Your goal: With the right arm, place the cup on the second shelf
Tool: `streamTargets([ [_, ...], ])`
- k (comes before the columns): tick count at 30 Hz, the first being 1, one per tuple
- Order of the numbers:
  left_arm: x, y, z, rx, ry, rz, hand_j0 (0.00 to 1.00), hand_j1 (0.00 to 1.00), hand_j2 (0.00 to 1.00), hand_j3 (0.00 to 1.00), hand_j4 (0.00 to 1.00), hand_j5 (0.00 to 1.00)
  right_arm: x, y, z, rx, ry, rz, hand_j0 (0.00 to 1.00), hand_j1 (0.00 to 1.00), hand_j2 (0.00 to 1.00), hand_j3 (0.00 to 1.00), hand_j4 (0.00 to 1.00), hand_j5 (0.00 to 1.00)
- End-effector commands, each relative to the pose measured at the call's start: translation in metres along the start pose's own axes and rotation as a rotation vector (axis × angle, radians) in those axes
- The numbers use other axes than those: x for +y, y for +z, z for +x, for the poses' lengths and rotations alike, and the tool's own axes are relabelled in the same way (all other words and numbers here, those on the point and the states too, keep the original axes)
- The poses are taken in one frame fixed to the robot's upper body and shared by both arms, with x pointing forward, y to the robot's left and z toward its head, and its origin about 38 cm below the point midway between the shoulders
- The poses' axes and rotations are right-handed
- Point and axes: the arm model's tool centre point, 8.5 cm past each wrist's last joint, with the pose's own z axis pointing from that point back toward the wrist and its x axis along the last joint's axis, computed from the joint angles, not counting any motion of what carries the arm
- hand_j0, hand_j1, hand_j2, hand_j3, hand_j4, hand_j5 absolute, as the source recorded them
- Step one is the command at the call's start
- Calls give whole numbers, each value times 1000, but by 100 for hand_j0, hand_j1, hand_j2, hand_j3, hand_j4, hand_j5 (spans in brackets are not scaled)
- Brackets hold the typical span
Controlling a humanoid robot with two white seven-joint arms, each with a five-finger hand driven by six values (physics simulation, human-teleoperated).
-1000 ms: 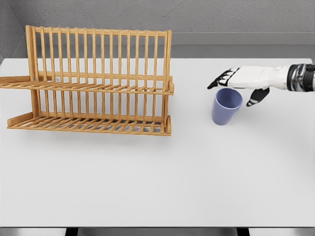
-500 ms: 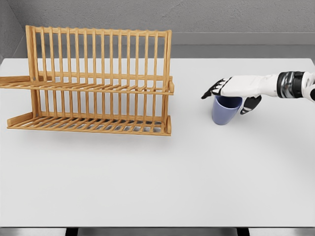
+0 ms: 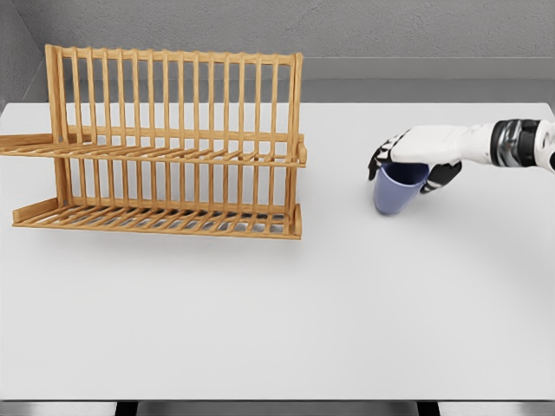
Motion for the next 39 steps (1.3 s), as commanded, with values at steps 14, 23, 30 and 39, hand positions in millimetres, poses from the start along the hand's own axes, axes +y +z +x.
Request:
streamTargets([
  [14,0,0,1,-2,0,-1,100,100,100,100,100,100,-49,30,-10,44,39,-138,68,68,68,68,68,68],
  [23,0,0,1,-2,0,0,100,100,100,100,100,100,-84,40,10,18,117,-206,68,68,68,68,68,68],
  [30,0,0,1,-2,0,0,100,100,100,100,100,100,-102,44,33,-25,183,-249,68,68,68,68,68,68],
  [39,0,0,1,-2,0,0,100,100,100,100,100,100,-127,52,64,-76,276,-307,68,68,68,68,68,68],
])
